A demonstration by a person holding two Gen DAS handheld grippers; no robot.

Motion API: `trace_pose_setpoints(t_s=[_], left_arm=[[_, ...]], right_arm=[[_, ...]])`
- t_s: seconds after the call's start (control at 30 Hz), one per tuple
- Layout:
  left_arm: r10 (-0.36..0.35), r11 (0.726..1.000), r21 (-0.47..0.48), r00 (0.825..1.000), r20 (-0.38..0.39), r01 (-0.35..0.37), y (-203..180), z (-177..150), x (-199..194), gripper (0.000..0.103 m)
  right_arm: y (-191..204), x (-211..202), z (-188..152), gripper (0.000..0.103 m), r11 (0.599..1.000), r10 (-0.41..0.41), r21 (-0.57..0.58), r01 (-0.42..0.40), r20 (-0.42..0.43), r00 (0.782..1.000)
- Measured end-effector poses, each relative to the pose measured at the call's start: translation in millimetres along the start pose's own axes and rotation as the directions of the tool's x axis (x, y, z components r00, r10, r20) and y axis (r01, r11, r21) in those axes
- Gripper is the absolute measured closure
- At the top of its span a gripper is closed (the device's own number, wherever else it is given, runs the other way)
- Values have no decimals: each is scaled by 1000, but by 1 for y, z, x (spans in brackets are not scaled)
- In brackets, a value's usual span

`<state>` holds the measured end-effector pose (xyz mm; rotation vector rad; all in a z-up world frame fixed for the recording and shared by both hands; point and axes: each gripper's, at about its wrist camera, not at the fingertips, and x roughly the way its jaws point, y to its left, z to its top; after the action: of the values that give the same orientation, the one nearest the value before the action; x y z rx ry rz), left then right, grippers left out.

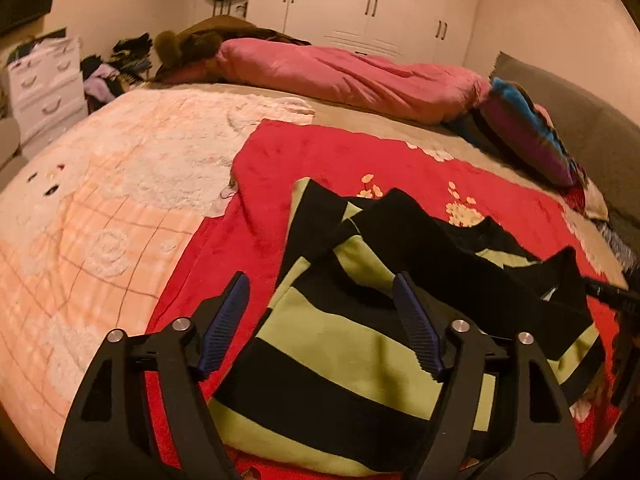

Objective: Fold small clothes

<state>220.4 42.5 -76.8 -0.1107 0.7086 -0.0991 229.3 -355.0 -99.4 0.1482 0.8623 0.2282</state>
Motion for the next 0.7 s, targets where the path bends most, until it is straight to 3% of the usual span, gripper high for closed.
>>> trace_pose_setpoints(t_s=[0.17,0.23,0.27,0.3,0.37,0.43,0.57,0.7], left_arm=[[11,1000,14,1000,-26,-11,-3,-3,6,36],[17,1000,19,1000,-26,-16,-5,-4,6,36],[18,1000,24,999,-26,-17,-6,-4,6,35],[15,1000,26,1000,-25,-15,-7,-4,5,34],[4,1000,25,1000,-24,-3,-8,-3,5,33],[-14,1000,14,1000,-28,14,-7,-4,6,33],[-7,1000,10,1000,-29,7,-5,-3,7,33],[-11,1000,11,1000,-19,11,-7,1,7,33]], right_arm=[[7,6,7,15,999,16,-28,-17,-21,1000],[9,12,8,32,998,21,-55,-23,-38,999],[9,14,8,55,998,21,-62,-24,-46,999],[7,16,8,71,997,26,-65,-29,-56,998],[0,14,7,75,999,41,-33,-42,-40,998],[-14,8,7,84,998,55,40,-54,-8,998],[-54,7,0,86,952,121,278,-125,30,992],[-55,11,-5,86,949,122,291,-121,17,992]])
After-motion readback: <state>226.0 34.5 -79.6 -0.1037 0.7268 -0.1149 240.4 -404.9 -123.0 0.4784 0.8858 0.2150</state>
